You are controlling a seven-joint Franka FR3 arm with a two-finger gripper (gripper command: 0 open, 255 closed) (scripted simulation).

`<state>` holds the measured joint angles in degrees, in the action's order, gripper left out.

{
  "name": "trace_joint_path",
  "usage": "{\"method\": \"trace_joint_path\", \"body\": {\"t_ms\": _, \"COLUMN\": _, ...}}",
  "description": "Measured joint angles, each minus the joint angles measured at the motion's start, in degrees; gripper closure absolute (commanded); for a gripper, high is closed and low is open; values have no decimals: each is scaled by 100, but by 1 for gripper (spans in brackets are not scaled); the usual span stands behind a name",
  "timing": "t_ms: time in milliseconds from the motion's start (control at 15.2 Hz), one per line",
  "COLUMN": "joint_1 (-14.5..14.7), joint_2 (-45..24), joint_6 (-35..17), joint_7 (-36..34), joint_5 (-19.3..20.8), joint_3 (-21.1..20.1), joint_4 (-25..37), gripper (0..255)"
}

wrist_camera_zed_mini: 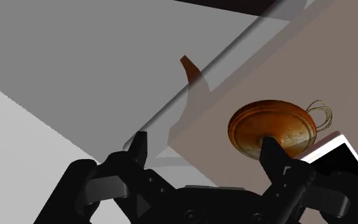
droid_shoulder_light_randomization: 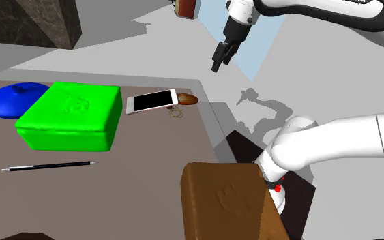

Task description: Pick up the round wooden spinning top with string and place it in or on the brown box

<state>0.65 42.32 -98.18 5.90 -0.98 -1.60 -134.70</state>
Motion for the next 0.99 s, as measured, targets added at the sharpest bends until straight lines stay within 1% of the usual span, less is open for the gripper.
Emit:
{"method": "trace_joint_path", "body": {"t_ms": 132, "joint_1": -2, "joint_2": 1, "joint_6": -33, "joint_7": -125, "joint_5": -34, "joint_3": -77, "joint_4": -36, "gripper": 0}}
{"method": "trace_joint_path", "body": {"t_ms": 330, "joint_1": -19, "joint_2": 77, "joint_6": -208, "joint_7": -819, "joint_5": -215, "joint_3": -476, "joint_4": -298, "gripper": 0}}
{"method": "trace_joint_path", "body": {"t_ms": 594, "joint_1": -22, "joint_2": 15, "joint_6": -461, "joint_7": -1976, "joint_5": -536, "joint_3": -1178, "joint_4": -504, "gripper": 0}}
{"method": "trace_joint_path", "body": {"t_ms": 858, "joint_1": -70, "joint_2": -277, "joint_6": -826, "joint_7": -3156, "joint_5": -827, "joint_3": -1915, "joint_4": -590, "gripper": 0}}
{"method": "trace_joint_path", "body": {"t_ms": 990, "joint_1": -143, "joint_2": -518, "joint_6": -977, "joint_7": -3722, "joint_5": -913, "joint_3": -2262, "joint_4": -507, "gripper": 0}}
